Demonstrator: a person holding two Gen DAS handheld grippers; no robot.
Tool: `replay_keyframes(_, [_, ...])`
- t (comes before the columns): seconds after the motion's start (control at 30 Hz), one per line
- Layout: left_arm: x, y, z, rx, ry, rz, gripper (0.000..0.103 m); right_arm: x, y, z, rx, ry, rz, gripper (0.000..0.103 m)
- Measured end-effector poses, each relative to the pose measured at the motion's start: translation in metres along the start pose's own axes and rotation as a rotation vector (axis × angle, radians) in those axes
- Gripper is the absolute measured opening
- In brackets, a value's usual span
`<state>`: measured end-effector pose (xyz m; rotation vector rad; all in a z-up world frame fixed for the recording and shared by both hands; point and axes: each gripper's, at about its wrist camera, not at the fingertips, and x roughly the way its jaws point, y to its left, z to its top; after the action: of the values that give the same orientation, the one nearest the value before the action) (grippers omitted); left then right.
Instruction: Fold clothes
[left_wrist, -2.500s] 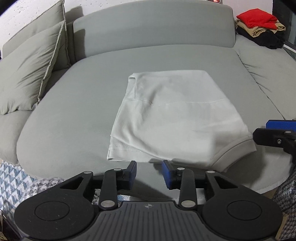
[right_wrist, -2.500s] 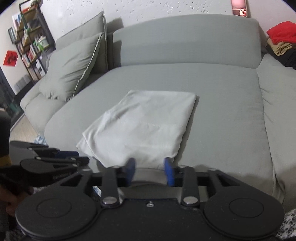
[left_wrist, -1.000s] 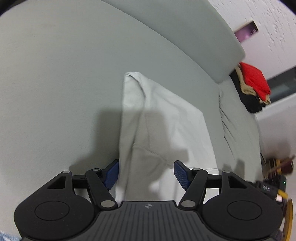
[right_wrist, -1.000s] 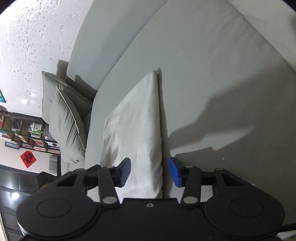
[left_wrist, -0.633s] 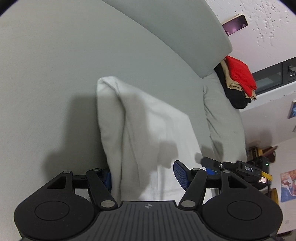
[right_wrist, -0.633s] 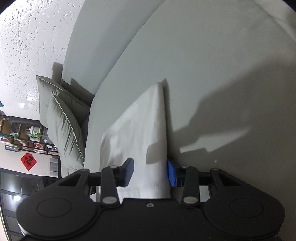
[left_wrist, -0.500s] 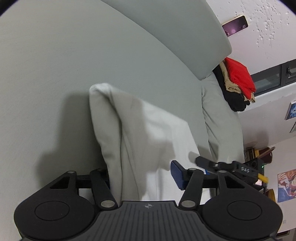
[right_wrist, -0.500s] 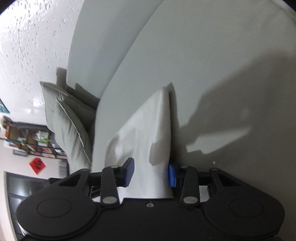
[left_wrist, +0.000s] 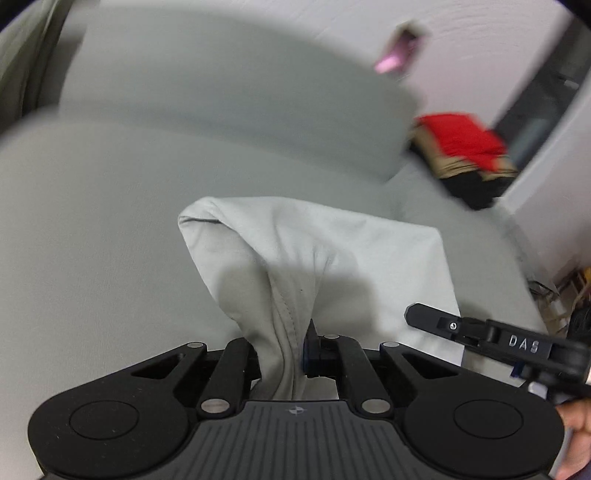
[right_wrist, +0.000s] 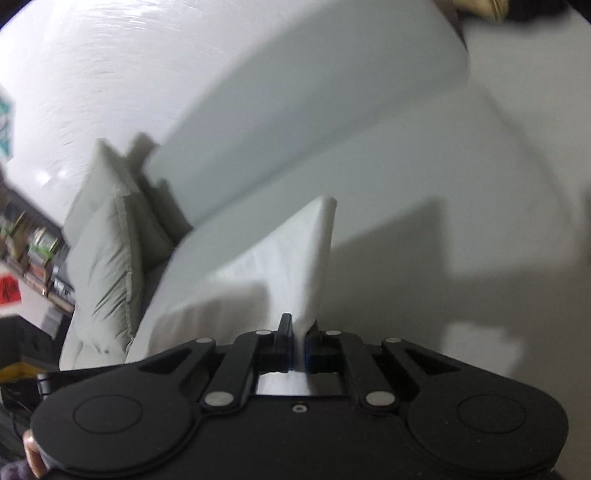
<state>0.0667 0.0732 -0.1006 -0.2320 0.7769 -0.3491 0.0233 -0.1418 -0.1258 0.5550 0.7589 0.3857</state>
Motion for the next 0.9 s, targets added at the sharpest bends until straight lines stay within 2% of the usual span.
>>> replay_keyframes(0.07, [-0.034, -0.035, -0.007, 0.083, -0.107, -0.016, 0.006, -0.046, 0.008, 0.001, -0.049, -0.075, 0.017, 0.005])
replay_keyframes(0.17, [-0.069, -0.087, -0.014, 0.178, -0.217, -0.08, 0.006, -0.121, 0.006, 0.001, -0.086, -0.219, 0.027, 0.005])
replay_keyframes(0.3, [-0.085, -0.151, -0.021, 0.262, -0.264, -0.188, 0.006, -0.211, -0.014, -0.003, -0.071, -0.374, 0.005, 0.005])
replay_keyframes(0.4, [-0.071, -0.195, -0.023, 0.306, -0.229, -0.275, 0.006, -0.259, -0.04, -0.005, -0.017, -0.425, -0.058, 0.005])
replay_keyframes(0.57, [0.0, -0.261, -0.013, 0.337, -0.115, -0.373, 0.006, -0.307, -0.086, 0.004, 0.082, -0.489, -0.185, 0.005])
replay_keyframes(0.77, [0.081, -0.312, 0.003, 0.36, -0.035, -0.398, 0.006, -0.305, -0.146, 0.041, 0.134, -0.538, -0.334, 0.005])
replay_keyframes(0.9, [0.13, -0.325, 0.014, 0.364, 0.011, -0.38, 0.006, -0.283, -0.194, 0.079, 0.198, -0.494, -0.382, 0.005])
